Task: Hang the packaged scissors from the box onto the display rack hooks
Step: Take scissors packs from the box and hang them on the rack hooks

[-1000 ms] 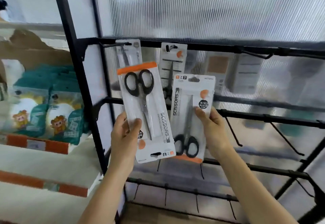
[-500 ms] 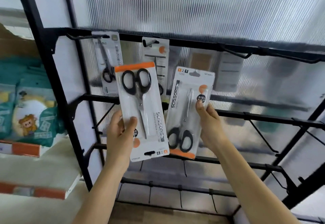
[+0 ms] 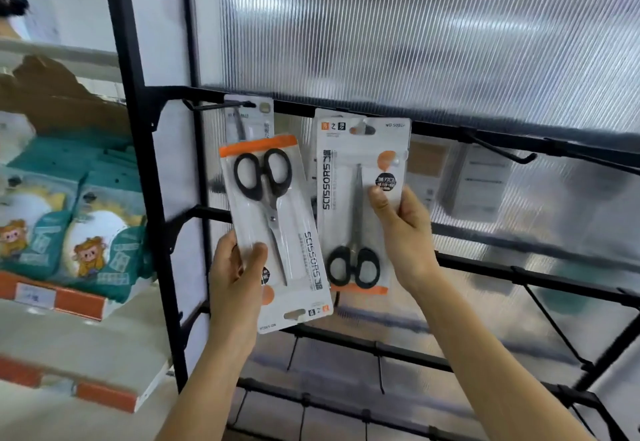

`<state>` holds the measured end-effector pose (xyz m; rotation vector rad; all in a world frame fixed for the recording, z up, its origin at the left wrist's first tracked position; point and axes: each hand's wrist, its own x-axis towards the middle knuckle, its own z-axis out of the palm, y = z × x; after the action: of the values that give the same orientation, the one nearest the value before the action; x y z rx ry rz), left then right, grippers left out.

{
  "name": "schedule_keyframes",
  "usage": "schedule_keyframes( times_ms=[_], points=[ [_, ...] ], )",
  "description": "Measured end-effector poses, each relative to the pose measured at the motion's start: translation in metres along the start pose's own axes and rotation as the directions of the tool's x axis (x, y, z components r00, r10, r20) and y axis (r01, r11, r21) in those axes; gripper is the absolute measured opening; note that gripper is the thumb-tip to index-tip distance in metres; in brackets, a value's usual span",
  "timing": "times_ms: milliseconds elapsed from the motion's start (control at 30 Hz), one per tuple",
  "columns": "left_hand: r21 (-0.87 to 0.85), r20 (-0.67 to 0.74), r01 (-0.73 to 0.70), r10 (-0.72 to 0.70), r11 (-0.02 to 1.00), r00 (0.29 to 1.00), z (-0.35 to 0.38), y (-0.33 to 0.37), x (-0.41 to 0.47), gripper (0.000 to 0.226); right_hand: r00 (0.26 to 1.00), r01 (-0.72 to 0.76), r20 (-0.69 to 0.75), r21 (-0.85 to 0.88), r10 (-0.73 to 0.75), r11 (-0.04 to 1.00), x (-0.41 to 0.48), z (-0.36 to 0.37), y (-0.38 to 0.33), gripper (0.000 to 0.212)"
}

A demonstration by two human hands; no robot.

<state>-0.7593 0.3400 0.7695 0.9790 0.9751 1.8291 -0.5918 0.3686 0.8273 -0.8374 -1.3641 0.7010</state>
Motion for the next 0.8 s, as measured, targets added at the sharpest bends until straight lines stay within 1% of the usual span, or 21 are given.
schedule_keyframes(
  times_ms=[133, 200, 300, 400, 500, 600, 733, 800],
  points=[
    [0.003, -0.016, 0.000, 0.000, 1.000, 1.000, -0.006, 0.003, 0.003, 0.024, 1.000, -0.003, 0.024, -0.034, 0.004, 0.999, 0.009, 0.011, -0.002, 0.024],
    [0.005, -0.013, -0.004, 0.004, 1.000, 1.000, -0.010, 0.004, 0.005, 0.023, 0.998, -0.028, 0.046, -0.039, 0.030, 0.999, 0.011, 0.015, 0.000, 0.019],
    [-0.003, -0.017, 0.008, -0.008, 1.000, 1.000, -0.016, 0.005, 0.006, 0.023, 0.997, -0.058, 0.057, -0.038, 0.060, 0.998, 0.016, 0.021, 0.003, 0.030],
    [0.010, -0.023, 0.016, -0.015, 1.000, 1.000, -0.019, 0.006, 0.006, 0.027, 0.997, -0.072, 0.039, -0.034, 0.074, 0.997, 0.020, 0.028, 0.004, 0.030],
    [-0.004, -0.035, 0.012, -0.012, 1.000, 0.999, -0.023, 0.005, 0.006, 0.034, 0.996, -0.077, 0.045, -0.035, 0.078, 0.996, 0.021, 0.033, 0.005, 0.017],
    [-0.003, -0.032, 0.018, -0.018, 1.000, 0.999, -0.026, 0.004, 0.009, 0.037, 0.994, -0.104, 0.031, -0.025, 0.104, 0.994, 0.023, 0.037, 0.007, 0.015],
    [0.015, -0.025, 0.031, -0.030, 0.999, 0.999, -0.028, 0.002, 0.010, 0.029, 0.995, -0.093, -0.034, -0.011, 0.092, 0.996, 0.023, 0.039, 0.014, 0.018],
    [0.024, -0.020, 0.032, -0.032, 0.999, 0.999, -0.028, 0.002, 0.011, 0.028, 0.994, -0.099, -0.049, 0.005, 0.099, 0.995, 0.023, 0.039, 0.019, 0.027]
  ],
)
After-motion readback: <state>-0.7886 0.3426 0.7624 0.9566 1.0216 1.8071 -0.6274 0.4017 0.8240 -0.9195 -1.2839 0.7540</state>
